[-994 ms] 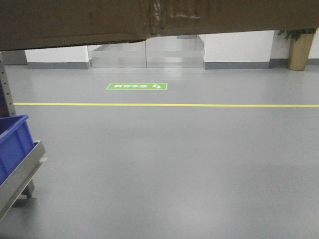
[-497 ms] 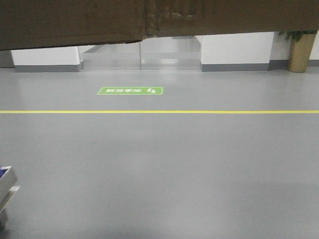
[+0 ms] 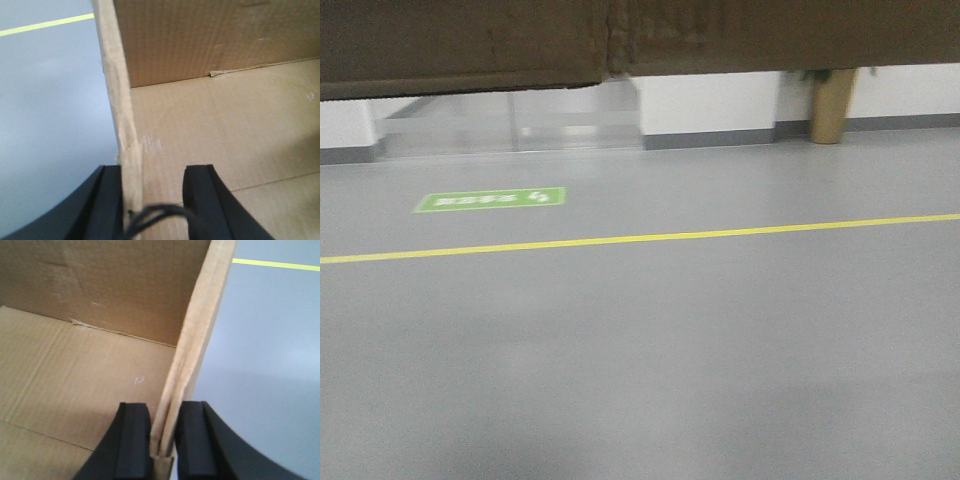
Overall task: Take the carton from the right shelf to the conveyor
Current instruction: 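Hold the carton with both grippers while driving across the floor, then carry the carton with both grippers over the red-framed conveyor belt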
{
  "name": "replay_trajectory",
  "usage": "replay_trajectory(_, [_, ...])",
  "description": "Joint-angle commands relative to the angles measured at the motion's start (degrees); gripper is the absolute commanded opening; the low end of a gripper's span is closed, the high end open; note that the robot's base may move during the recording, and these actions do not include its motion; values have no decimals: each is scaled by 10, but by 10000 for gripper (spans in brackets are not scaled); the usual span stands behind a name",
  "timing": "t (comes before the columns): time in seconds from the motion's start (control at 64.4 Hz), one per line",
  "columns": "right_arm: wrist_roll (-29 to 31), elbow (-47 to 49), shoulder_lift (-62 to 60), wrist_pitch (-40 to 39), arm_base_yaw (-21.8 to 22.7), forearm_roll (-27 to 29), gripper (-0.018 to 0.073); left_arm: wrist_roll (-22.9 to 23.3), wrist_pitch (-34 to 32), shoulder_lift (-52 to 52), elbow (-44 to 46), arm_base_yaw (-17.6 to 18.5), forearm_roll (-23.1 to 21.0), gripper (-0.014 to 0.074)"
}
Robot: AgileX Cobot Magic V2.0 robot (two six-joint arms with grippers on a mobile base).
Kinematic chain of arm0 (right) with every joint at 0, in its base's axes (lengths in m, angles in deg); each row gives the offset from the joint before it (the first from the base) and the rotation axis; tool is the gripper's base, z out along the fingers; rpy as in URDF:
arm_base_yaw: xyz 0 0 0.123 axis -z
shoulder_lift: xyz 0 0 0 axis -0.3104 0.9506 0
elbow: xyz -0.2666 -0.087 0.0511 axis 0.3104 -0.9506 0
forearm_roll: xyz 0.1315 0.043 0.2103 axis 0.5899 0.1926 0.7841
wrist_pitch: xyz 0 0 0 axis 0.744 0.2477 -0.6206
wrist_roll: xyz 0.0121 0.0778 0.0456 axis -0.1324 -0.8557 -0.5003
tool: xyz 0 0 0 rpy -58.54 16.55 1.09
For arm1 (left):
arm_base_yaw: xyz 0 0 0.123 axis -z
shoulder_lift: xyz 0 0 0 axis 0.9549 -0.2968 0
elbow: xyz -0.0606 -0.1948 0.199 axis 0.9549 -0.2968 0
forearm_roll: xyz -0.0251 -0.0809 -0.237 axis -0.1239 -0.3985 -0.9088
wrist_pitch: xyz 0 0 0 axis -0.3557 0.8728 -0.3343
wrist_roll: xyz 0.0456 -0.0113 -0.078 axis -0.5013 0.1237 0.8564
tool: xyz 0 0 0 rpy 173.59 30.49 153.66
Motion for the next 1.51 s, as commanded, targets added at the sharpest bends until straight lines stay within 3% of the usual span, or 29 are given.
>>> replay_trajectory(0.0, [11,1,0,-42,-5,37,-64,-21,-50,9,4,11,-45,-17])
replay_trajectory(0.559, [11,1,0,-42,-5,37,-64,-21,-50,9,4,11,-5,-17])
replay_trajectory(1.49, [11,1,0,-42,-5,37,-64,-21,-50,9,4,11,-2,-17])
